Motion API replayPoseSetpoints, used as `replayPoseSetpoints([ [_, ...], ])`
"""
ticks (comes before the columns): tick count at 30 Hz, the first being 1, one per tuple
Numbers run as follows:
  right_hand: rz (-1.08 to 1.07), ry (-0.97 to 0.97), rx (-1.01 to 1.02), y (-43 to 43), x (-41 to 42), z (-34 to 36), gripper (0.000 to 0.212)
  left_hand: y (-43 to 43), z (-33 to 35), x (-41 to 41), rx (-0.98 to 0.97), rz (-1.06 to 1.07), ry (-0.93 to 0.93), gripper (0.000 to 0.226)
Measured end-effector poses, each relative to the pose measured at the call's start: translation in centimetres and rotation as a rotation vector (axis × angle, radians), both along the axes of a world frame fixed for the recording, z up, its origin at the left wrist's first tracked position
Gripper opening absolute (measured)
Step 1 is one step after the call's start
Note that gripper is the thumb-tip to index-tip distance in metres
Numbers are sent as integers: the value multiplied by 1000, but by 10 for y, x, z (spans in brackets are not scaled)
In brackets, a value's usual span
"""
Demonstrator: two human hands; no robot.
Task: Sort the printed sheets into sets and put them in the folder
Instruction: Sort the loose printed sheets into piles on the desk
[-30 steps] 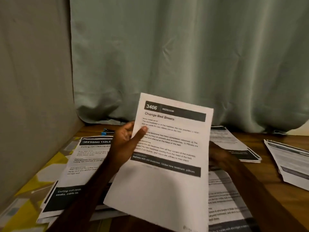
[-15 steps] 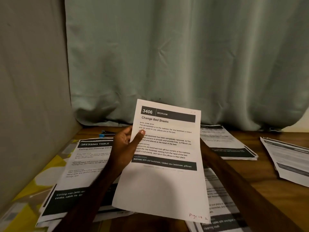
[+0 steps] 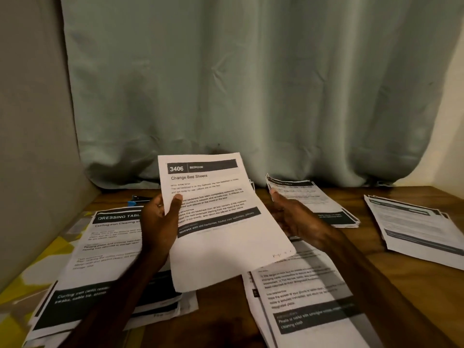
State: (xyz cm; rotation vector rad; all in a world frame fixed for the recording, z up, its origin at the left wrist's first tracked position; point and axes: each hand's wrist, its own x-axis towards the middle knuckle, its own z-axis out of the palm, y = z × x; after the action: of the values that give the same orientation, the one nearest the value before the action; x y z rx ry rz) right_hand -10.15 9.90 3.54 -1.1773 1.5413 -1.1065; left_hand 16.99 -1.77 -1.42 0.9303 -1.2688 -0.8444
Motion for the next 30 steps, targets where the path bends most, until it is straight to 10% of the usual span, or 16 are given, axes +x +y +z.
replayPoseSetpoints([
  [3, 148, 72, 30, 13, 3, 1, 29, 3, -2, -6, -3, 55, -24, 35],
  [13, -352, -101, -130, 36, -43, 0, 25, 38, 13, -24, 90, -462, 59, 28],
  [30, -613, -396, -178, 59, -81, -9, 32, 39, 3, -27, 56, -567, -132, 24],
])
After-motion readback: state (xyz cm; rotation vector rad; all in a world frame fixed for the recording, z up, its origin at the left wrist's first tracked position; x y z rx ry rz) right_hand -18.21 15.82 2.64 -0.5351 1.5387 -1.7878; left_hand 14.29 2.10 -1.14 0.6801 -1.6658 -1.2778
